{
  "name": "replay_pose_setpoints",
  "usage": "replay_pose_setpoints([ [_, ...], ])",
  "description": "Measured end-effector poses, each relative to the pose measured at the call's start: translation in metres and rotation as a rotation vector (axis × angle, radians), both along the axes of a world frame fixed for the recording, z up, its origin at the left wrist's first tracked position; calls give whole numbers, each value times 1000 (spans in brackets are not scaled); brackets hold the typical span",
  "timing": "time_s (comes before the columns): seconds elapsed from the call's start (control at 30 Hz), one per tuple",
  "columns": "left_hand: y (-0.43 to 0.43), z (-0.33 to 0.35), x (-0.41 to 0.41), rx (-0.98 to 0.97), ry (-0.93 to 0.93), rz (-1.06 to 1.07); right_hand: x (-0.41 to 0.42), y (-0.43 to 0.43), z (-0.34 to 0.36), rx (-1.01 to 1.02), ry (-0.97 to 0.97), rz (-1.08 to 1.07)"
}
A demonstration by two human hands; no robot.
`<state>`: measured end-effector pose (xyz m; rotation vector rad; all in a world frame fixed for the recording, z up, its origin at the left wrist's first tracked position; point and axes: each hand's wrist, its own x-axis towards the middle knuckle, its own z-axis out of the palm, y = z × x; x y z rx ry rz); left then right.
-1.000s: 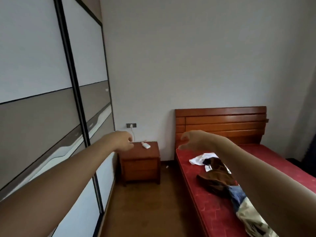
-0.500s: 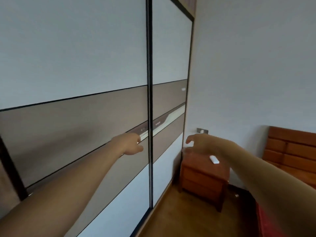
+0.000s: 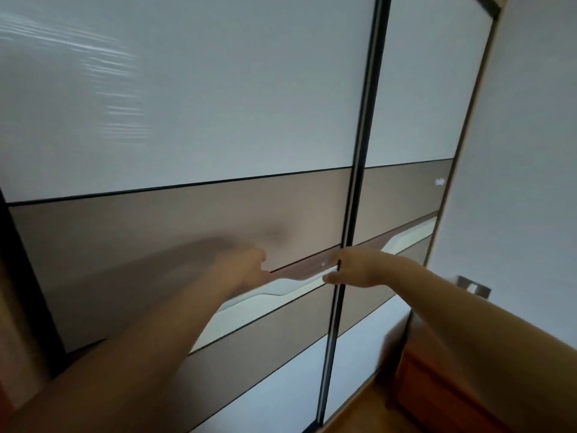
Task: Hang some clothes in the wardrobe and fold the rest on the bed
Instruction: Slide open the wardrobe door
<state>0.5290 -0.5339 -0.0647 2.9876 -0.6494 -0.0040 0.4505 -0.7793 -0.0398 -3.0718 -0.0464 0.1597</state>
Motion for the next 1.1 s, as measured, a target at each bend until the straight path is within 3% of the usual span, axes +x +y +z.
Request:
replay_pose_setpoints([
  [0.27, 66, 3, 7, 83, -26, 260, 99, 59, -12, 70, 33, 235],
  [0.57, 137, 25, -29, 93, -8, 583, 133, 129, 16, 12, -32, 569],
  [0.67, 146, 37, -34, 73, -67, 634, 141, 137, 35, -25, -213, 653],
  [0.83, 163, 47, -42, -57, -368, 739, 153, 170, 72, -122, -873, 819],
  [0.97, 182, 44, -38, -185, -611, 799, 168, 198, 87, -292, -914, 736],
  [1.1, 202, 36, -25, -298, -781, 792, 185, 207, 78, -320, -905, 655],
])
